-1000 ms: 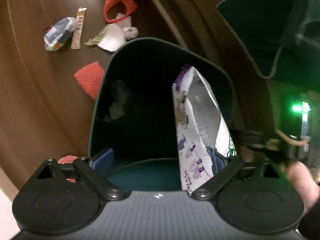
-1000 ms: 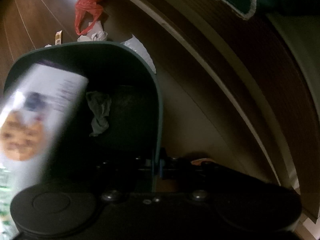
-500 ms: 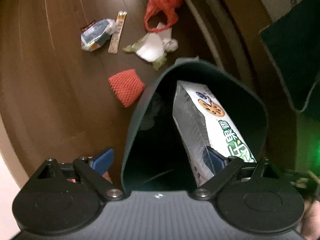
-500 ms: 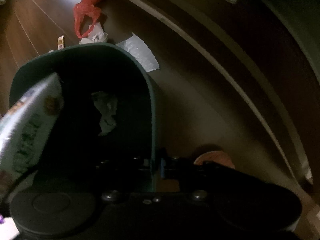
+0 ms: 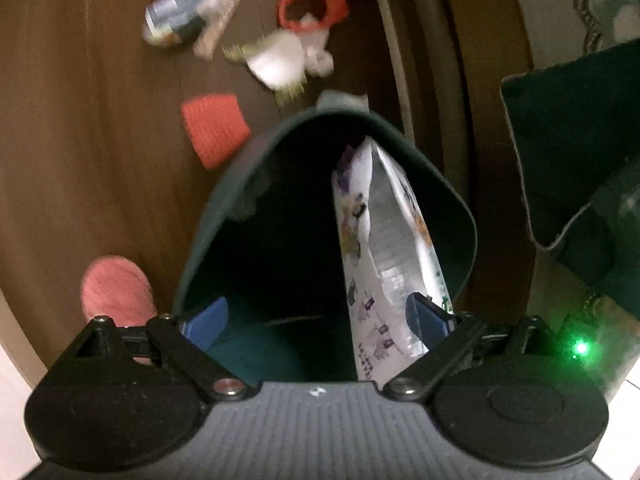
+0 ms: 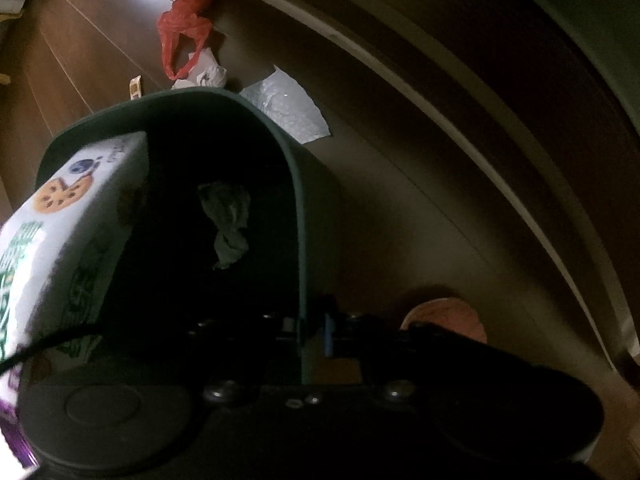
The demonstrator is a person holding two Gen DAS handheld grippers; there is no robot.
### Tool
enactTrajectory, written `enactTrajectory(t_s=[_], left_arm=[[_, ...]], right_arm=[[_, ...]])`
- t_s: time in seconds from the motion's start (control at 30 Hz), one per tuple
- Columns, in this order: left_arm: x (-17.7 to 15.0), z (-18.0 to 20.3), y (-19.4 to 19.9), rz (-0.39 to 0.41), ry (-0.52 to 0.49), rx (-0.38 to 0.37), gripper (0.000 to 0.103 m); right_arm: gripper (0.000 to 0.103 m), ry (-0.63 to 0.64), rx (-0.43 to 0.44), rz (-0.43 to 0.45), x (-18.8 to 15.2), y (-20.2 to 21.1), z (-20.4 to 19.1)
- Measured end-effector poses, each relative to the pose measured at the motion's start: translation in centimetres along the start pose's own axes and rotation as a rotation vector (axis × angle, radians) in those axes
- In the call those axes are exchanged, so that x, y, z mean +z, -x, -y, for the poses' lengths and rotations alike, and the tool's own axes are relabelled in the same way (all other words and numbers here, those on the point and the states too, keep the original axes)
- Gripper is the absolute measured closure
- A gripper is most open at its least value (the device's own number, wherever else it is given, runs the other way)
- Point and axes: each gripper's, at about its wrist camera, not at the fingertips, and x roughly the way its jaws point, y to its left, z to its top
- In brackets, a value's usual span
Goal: Collect trash
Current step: 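Open the left tool and drop the snack box into the wastebasket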
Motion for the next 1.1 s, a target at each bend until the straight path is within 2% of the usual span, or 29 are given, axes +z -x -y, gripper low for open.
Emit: enactTrajectory(t_s=[0.07, 0.1, 0.17, 0.23, 0.27, 0.33, 0.37, 0.4, 0.47, 0.5, 0.53, 0.6, 0.63, 0.7, 0.73, 0.77, 0.8, 0.87, 0.97, 1.03, 1.1], left_arm=[[0.2, -2.1, 1.1, 0.017, 0.125, -0.117, 0.006], [0.3, -2.2, 1.1, 0.008, 0.14, -0.122, 0.006], [0.0, -0.4, 1.4, 0.027, 0.027, -0.01, 0.006], [-0.2, 0.8, 2.6, 0.091, -0.03, -0.01, 0.006], [-0.4, 1.2, 3.3, 0.131, -0.044, -0.006, 0.006], [-2.0, 3.7, 5.5, 0.292, -0.195, 0.135, 0.006], [-2.7, 4.5, 5.7, 0.312, -0.261, 0.163, 0.006], [-2.9, 4.8, 5.2, 0.274, -0.291, 0.141, 0.006], [-2.5, 4.4, 2.9, 0.15, -0.286, 0.093, 0.006], [-2.3, 4.4, 1.7, 0.088, -0.271, 0.134, 0.008], [-2.6, 4.8, 1.3, 0.089, -0.299, 0.163, 0.008], [-3.6, 5.5, 2.4, 0.202, -0.365, 0.196, 0.007], [-3.6, 5.2, 2.7, 0.216, -0.339, 0.181, 0.007], [-3.1, 4.6, 2.0, 0.142, -0.295, 0.097, 0.008], [-3.5, 5.0, 2.3, 0.169, -0.338, 0.091, 0.007], [-4.2, 5.6, 2.8, 0.226, -0.397, 0.125, 0.007], [-4.5, 5.5, 3.3, 0.249, -0.411, 0.134, 0.007], [-5.3, 5.1, 4.1, 0.244, -0.415, 0.066, 0.007], [-7.8, 6.6, 5.1, 0.292, -0.542, 0.147, 0.007], [-7.8, 5.7, 4.5, 0.26, -0.511, 0.157, 0.007], [-7.1, 4.6, 3.7, 0.261, -0.468, 0.2, 0.007]], right_arm=[[0.093, 0.01, 0.002, -0.001, 0.1, 0.0, 0.0], [0.093, 0.01, 0.004, -0.001, 0.1, 0.0, 0.1], [0.093, 0.01, 0.002, -0.002, 0.0, -0.1, 0.1], [0.093, 0.01, 0.0, 0.0, -0.1, -0.1, 0.0], [0.093, 0.012, -0.002, 0.001, -0.1, -0.1, 0.0], [0.093, 0.019, -0.004, -0.002, -0.2, -0.2, -0.2], [0.093, 0.021, -0.005, -0.004, -0.2, -0.3, -0.1], [0.093, 0.021, -0.004, -0.004, -0.3, -0.3, -0.2], [0.093, 0.019, -0.004, -0.005, -0.3, -0.3, -0.1], [0.093, 0.016, -0.006, -0.004, -0.3, -0.3, -0.1], [0.093, 0.014, -0.008, -0.002, -0.4, -0.3, -0.2], [0.093, 0.017, -0.011, -0.002, -0.4, -0.4, -0.3], [0.093, 0.02, -0.011, -0.005, -0.5, -0.5, -0.2], [0.093, 0.025, -0.011, -0.008, -0.4, -0.6, -0.3], [0.093, 0.025, -0.012, -0.009, -0.4, -0.7, -0.4], [0.093, 0.022, -0.012, -0.008, -0.4, -0.7, -0.4], [0.093, 0.019, -0.012, -0.008, -0.5, -0.7, -0.4], [0.093, 0.015, -0.012, -0.006, -0.5, -0.7, -0.4], [0.093, 0.053, -0.025, 0.0, -0.6, -0.7, -0.8], [0.093, 0.054, -0.037, -0.001, -0.6, -0.9, -1.1], [0.09, 0.021, -0.05, -0.013, -0.2, -1.5, -1.2]])
